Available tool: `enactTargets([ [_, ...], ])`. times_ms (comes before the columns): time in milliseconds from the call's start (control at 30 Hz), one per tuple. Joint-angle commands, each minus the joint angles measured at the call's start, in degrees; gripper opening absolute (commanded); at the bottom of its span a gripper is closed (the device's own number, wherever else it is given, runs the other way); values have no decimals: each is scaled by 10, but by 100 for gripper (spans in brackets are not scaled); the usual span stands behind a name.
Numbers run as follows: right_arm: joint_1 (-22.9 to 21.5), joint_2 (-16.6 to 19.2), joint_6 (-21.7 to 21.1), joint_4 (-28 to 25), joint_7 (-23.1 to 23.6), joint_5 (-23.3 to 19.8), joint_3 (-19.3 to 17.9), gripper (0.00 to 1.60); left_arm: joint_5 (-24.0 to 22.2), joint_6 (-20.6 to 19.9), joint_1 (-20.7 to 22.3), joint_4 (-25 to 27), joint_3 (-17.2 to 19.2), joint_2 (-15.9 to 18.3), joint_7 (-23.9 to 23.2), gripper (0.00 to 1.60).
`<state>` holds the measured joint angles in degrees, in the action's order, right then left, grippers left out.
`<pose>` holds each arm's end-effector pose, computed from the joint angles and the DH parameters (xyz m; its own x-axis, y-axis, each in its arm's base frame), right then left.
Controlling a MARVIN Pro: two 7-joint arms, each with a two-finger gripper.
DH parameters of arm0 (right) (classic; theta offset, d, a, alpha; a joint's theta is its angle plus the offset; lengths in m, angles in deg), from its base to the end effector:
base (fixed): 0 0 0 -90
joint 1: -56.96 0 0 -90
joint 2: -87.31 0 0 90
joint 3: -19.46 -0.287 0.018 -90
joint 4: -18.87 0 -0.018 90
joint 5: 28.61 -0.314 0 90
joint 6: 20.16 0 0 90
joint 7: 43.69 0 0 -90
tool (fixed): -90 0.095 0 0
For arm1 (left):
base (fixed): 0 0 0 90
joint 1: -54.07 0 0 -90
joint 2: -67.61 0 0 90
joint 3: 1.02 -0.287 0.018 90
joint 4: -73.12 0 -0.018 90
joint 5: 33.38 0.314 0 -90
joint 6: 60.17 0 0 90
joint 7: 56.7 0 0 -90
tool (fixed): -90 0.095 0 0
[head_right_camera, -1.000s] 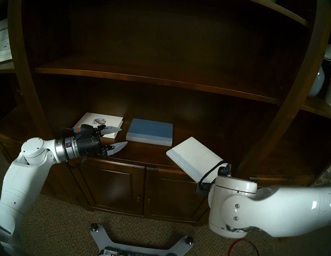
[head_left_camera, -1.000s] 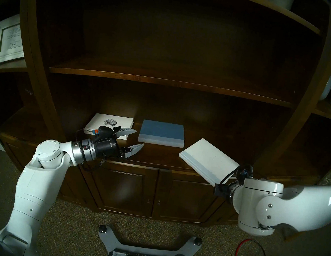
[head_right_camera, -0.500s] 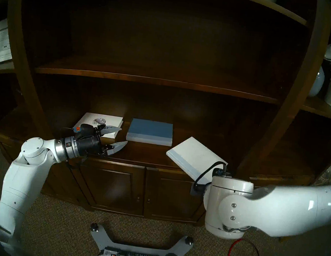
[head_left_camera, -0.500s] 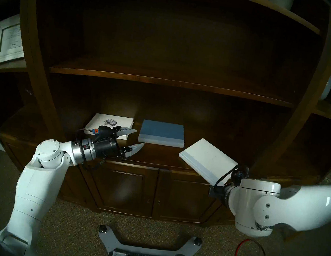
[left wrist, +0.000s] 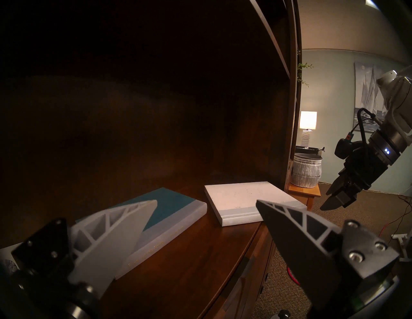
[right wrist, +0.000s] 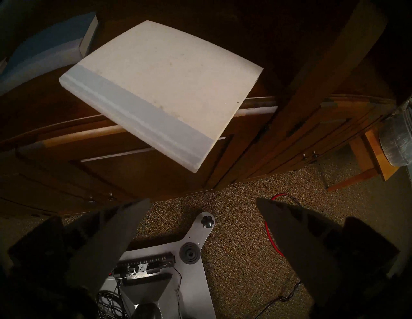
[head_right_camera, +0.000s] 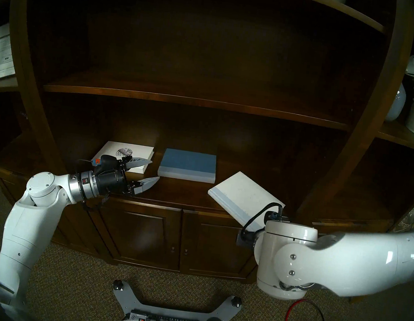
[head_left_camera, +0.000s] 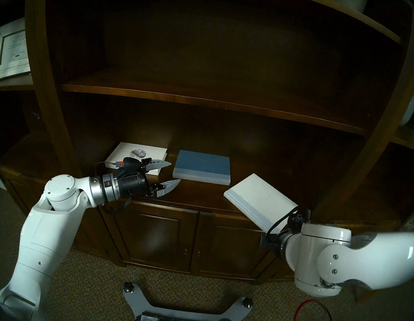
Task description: Close the books and align them horizontally on the shelf
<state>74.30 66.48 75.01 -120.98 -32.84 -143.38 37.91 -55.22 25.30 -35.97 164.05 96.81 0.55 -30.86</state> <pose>0.2465 0.0072 -0.2175 0.8219 -0.1261 0.5556 -0.2042 -0.9756 0.0807 0.3804 0.0787 -0.2606 0.0135 -0.0148 0.9998 -0.8409 -0.5412 0.0034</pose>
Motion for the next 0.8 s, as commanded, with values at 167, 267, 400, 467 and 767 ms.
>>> enactTargets([
  [167,-14,-3,-29,34,57,-10,-13,160,-3,0,17,15,6,0,0,160],
  [267,-14,-3,-32,43,63,-12,-14,160,-3,0,17,15,6,0,0,160],
  [400,-11,-8,-39,68,82,-16,-13,160,-3,0,17,15,6,-1,0,160],
  [467,-11,-11,-42,78,89,-19,-13,160,-2,-1,17,15,7,-1,-1,160],
  [767,-11,-25,-48,130,108,-25,-12,160,-1,-1,18,15,8,-3,-2,160],
])
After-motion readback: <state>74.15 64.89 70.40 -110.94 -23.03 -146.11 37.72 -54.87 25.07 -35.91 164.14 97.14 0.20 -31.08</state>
